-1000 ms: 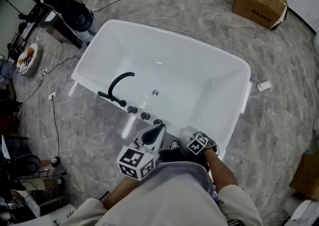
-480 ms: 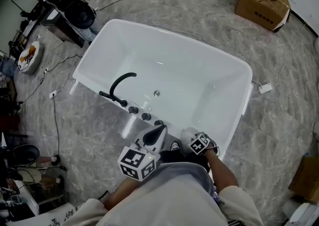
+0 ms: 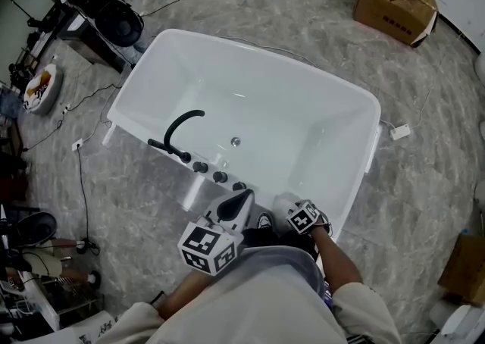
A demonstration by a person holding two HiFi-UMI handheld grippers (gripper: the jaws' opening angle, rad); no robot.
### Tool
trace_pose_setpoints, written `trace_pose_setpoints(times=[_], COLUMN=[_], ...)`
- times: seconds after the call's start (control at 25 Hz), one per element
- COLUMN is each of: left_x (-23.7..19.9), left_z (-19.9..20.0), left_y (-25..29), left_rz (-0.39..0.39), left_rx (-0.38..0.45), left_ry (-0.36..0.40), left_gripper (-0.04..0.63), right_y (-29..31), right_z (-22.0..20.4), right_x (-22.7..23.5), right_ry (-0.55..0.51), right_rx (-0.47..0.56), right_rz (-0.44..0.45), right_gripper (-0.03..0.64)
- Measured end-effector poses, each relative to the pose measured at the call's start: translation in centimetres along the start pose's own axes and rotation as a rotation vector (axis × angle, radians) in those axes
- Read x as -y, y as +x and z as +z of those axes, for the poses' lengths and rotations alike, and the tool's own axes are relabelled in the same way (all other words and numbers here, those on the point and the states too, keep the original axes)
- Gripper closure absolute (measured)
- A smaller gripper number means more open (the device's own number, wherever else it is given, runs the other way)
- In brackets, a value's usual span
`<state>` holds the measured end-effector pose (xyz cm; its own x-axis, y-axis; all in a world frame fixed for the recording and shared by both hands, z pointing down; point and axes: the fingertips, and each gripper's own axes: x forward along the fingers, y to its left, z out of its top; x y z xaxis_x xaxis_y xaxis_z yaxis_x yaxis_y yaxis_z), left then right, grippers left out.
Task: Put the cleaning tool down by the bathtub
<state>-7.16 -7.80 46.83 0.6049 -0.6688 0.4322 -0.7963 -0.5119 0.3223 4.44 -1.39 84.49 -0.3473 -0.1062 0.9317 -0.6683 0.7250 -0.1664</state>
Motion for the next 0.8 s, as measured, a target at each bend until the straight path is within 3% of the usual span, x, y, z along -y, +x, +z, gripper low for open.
trace_pose_setpoints(times=[0.8], left_x=[0.3], left_z=[-0.1], left_y=[-1.2], left_rz=[-0.025], left_rx=[0.015], left_ry=[-0.006], left_gripper=[0.588], right_y=[-1.7], right_z=[1.4], right_x=[-0.6], right_ry=[0.033], right_rx=[0.06], right_rz=[-0.03], right_gripper=[0.511])
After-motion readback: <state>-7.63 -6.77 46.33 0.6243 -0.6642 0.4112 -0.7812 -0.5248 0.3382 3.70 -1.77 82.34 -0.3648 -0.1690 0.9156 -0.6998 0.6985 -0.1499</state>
